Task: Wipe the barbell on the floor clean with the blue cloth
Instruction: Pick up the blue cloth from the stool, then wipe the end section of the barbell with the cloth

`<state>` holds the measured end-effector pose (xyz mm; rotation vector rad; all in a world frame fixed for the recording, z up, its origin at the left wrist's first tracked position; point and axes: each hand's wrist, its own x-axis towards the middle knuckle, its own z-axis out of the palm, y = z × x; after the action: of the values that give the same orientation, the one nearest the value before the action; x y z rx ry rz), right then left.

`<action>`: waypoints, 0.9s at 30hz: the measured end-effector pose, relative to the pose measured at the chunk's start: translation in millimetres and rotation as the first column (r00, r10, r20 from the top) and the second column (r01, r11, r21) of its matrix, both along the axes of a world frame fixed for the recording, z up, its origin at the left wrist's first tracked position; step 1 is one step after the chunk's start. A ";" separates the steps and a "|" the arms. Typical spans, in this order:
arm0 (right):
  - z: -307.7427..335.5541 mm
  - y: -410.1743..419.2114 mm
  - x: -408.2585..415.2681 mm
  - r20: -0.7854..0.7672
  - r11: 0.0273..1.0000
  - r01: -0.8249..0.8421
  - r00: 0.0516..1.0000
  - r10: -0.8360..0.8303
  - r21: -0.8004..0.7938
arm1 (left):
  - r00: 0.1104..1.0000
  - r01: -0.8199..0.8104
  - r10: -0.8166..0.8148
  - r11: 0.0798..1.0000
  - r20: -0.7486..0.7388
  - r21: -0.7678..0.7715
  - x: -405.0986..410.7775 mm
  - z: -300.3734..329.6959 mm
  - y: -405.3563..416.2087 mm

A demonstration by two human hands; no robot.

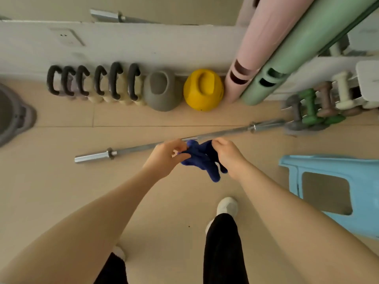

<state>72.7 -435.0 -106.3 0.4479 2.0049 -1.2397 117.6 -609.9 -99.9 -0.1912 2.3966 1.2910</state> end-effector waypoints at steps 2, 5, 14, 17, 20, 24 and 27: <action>0.2 -57.1 19.0 -0.098 0.996 -0.057 0.993 0.063 0.066 | 1.000 -0.013 0.014 1.000 0.015 -0.018 22.8 1.5 -53.7; 3.5 -144.7 48.6 -0.226 0.975 -0.166 0.954 0.197 0.150 | 0.998 -0.047 0.050 0.995 0.032 -0.086 54.1 2.6 -137.4; -11.8 -315.2 96.2 0.068 0.957 -0.222 0.969 0.238 -0.186 | 0.915 -0.383 0.380 0.924 0.139 -0.001 95.6 -30.3 -304.5; -31.1 -343.8 96.3 0.057 0.925 -0.337 0.935 0.351 -0.179 | 0.860 -0.453 0.426 0.890 0.283 0.038 101.1 -60.7 -329.6; -56.2 -374.7 89.7 0.047 0.928 -0.318 0.942 0.332 -0.193 | 0.783 -0.547 0.440 0.823 0.440 0.151 101.0 -91.8 -344.5; -102.9 -414.9 82.7 0.138 0.944 -0.128 0.975 0.176 -0.304 | 0.697 -0.706 0.539 0.632 0.474 0.319 98.1 -129.1 -365.2; -155.6 -436.8 79.3 0.157 0.966 -0.035 0.985 0.078 -0.257 | 0.797 -0.588 0.444 0.722 0.408 0.363 107.9 -174.0 -390.5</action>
<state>152.1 -871.8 -262.0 0.3530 1.6805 -1.3555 225.5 -1000.4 -273.9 -0.9042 1.7468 1.9033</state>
